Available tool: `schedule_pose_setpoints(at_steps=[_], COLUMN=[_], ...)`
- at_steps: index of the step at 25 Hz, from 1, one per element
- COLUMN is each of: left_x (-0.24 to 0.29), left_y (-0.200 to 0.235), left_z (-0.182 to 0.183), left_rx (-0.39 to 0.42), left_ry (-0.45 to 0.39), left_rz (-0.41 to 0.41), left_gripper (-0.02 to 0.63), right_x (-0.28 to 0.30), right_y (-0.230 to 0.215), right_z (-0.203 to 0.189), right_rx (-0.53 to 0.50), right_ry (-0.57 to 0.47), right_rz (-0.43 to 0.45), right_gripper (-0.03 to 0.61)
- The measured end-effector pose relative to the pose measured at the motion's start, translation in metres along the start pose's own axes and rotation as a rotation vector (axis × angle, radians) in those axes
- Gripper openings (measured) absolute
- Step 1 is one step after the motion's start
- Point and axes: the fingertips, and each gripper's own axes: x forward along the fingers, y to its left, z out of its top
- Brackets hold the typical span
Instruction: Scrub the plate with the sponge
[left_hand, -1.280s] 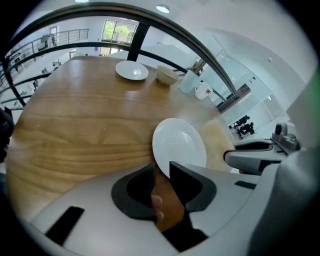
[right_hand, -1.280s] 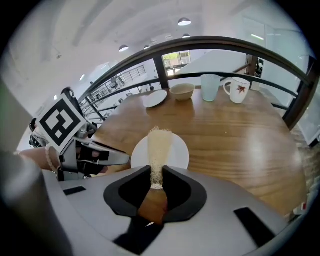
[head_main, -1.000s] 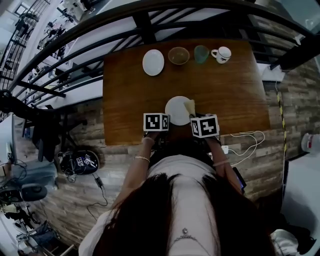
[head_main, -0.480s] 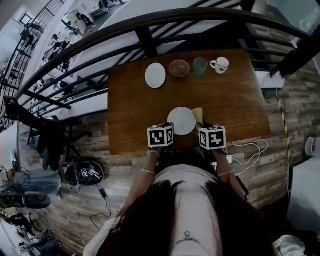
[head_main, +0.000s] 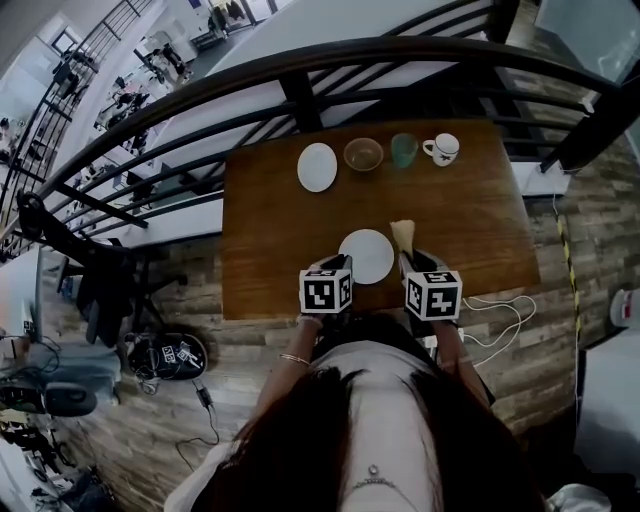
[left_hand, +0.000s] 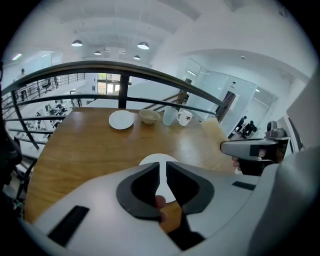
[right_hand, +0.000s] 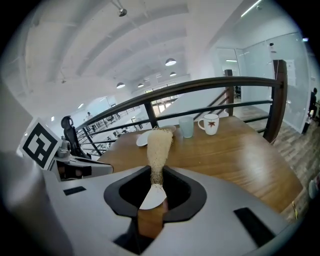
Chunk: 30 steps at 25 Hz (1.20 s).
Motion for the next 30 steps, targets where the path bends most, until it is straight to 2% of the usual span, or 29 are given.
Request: schedule_pose_setpoints(at_steps=[10,30], left_x=[-0.021,-0.013], left_y=[-0.007,-0.012], left_z=[0.021,0.025], left_rx=[0.029,0.014], left_ry=[-0.056,-0.04], left_rz=[-0.011,-0.011], left_gripper=[0.048,0.048], right_x=[-0.008,-0.003], right_y=[0.009,-0.004], right_z=[0.005,0.007], right_rx=[-0.067,-0.106], right_ry=[-0.031,0.01], right_rz=[-0.03,-0.044], right_gripper=[0.087,0.087])
